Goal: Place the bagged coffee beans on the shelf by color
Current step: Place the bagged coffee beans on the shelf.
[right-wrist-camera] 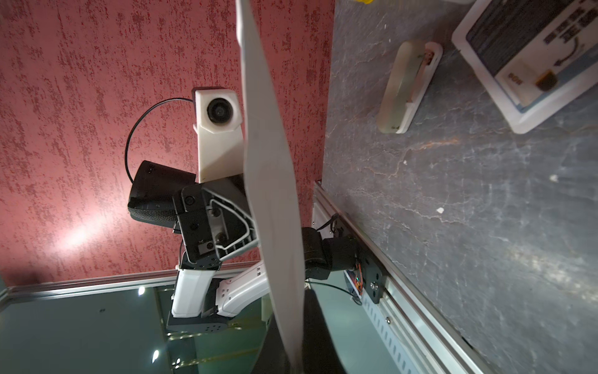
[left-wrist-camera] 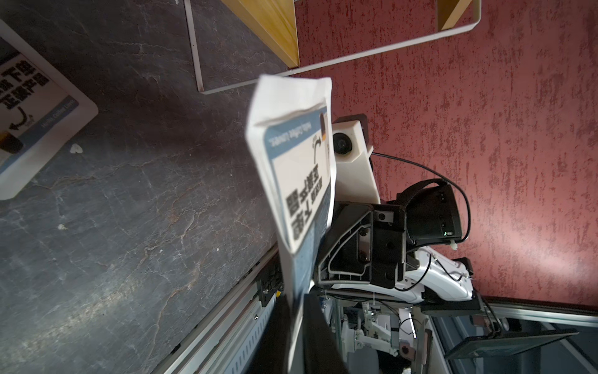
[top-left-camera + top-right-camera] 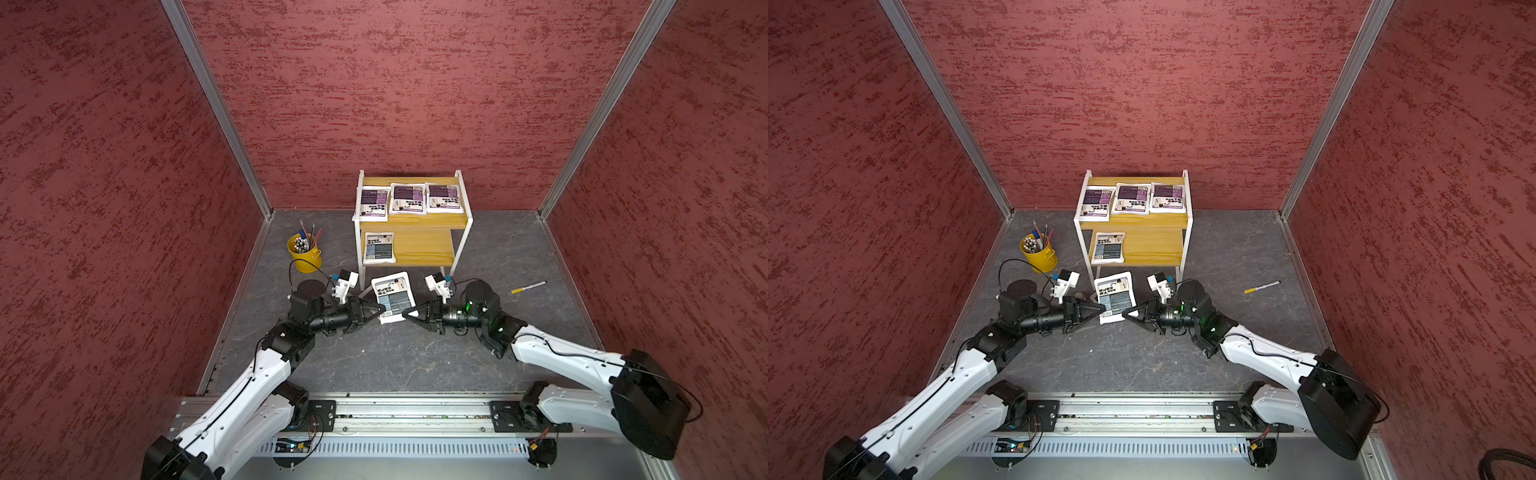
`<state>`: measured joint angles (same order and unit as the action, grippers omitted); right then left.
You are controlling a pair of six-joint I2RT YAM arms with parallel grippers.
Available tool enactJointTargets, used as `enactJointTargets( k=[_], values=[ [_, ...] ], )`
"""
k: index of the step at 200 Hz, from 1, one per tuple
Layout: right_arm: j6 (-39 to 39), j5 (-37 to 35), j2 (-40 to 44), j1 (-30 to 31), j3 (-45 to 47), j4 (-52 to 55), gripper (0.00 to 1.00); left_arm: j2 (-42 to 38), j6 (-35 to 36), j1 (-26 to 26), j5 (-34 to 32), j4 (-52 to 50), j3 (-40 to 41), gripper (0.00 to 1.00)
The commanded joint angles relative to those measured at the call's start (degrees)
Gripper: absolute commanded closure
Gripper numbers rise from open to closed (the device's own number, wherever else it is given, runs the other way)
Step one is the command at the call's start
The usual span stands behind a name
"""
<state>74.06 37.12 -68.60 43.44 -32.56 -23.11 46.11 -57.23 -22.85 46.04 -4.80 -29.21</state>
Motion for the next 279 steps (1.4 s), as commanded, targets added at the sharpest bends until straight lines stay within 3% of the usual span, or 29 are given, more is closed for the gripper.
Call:
enactJointTargets(
  k=[1,14,22,25,27,31,68,129,194,279],
  values=[
    [-3.13,-5.66,3.32,0.42,-2.29,5.18,1.00,-1.58,1.59,1.07,0.46,-1.76,-0.38,0.68],
    [-4.39,-7.91,5.14,0.46,-2.80,8.18,1.00,-2.48,2.01,1.93,0.67,-3.18,-0.39,0.54],
    [-5.27,-9.38,6.30,0.42,-3.30,10.32,1.00,-3.01,2.25,2.71,1.14,-3.78,-0.40,0.39],
    [-5.59,-10.02,6.69,0.42,-3.57,11.30,1.00,-3.22,2.34,2.99,1.27,-4.14,-0.42,0.27],
    [-5.84,-10.46,6.91,0.42,-3.76,11.92,1.00,-3.35,2.42,3.23,1.43,-4.38,-0.54,0.07],
    [-6.36,-11.25,7.46,0.42,-4.18,13.09,1.00,-3.64,2.73,3.62,1.50,-5.01,-0.63,0.00],
    [-11.29,-17.78,8.98,0.42,-9.64,22.46,1.00,-7.47,5.18,9.16,2.39,-13.45,-1.86,0.00],
    [-15.58,-25.07,1.47,0.16,-21.02,30.00,1.00,-13.02,8.33,18.01,7.94,-23.47,-1.44,0.00],
    [-20.67,-30.59,-7.29,-1.52,-29.96,37.00,1.00,-14.56,11.00,18.62,8.03,-28.16,-2.26,0.00],
    [-22.65,-27.77,-13.51,-6.32,-32.18,36.79,1.00,-14.02,11.43,18.68,7.97,-28.68,-1.14,0.00]
  ],
)
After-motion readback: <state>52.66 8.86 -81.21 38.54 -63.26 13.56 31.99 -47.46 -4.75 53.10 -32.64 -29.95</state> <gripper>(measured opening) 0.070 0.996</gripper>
